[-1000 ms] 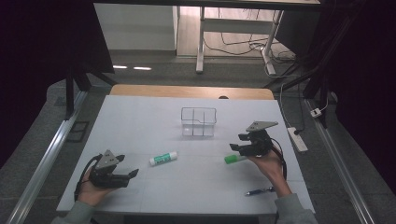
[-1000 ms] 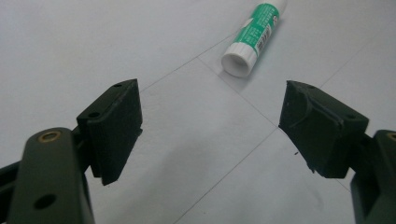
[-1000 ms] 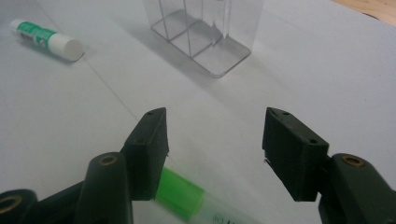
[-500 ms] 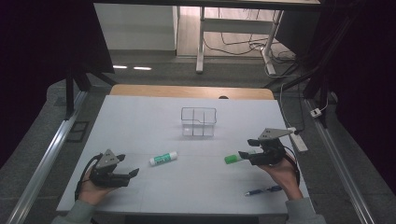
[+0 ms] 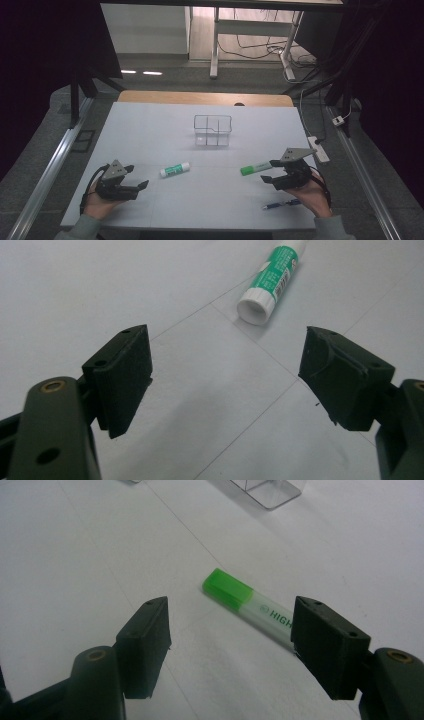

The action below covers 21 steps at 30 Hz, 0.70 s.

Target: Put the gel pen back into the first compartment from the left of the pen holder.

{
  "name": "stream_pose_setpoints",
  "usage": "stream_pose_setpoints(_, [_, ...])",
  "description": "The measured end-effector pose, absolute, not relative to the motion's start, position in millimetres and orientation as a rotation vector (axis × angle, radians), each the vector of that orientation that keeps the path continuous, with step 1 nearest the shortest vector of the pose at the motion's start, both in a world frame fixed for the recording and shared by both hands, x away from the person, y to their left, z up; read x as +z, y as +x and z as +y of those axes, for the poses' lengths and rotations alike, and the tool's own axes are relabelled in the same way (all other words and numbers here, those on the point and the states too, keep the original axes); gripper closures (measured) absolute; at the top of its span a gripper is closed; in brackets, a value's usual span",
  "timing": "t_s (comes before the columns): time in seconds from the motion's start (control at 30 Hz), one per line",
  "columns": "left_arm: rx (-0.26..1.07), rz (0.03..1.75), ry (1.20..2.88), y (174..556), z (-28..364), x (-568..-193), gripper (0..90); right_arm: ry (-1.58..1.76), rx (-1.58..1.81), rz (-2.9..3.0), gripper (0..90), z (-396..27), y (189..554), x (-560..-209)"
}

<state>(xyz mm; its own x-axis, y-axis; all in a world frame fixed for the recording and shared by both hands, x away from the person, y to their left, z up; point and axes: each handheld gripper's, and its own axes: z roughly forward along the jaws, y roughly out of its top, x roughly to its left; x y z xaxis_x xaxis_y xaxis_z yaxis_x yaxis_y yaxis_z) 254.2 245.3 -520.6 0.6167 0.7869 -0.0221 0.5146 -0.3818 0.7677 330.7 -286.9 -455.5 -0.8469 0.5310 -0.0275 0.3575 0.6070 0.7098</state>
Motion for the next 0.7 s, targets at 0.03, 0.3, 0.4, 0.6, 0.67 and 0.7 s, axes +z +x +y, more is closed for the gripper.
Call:
stream_pose_setpoints(0.03, [0.45,1.021,2.068,254.1,245.6,-520.5,20.8,0.738,1.078,2.596,32.3,-287.5,329.8,-456.0])
stream_pose_setpoints(0.3, [0.459,1.029,2.063,255.0,245.6,-518.9,20.8,0.682,1.042,2.625,32.8,-286.8,324.6,-456.2])
stream_pose_setpoints(0.4, [0.455,1.036,2.066,258.0,245.3,-519.7,20.8,0.674,1.035,2.635,33.0,-289.4,324.5,-456.5])
stream_pose_setpoints(0.6, [0.455,1.032,2.074,258.6,244.2,-520.3,20.8,0.656,1.013,2.657,33.0,-294.7,325.6,-457.4])
stream_pose_setpoints(0.67, [0.455,1.03,2.077,258.4,243.2,-520.2,20.8,0.638,0.984,2.665,32.7,-295.5,324.9,-458.2])
stream_pose_setpoints(0.7, [0.454,1.029,2.077,258.4,242.9,-520.1,20.9,0.63,0.974,2.669,32.6,-296.1,324.4,-458.3])
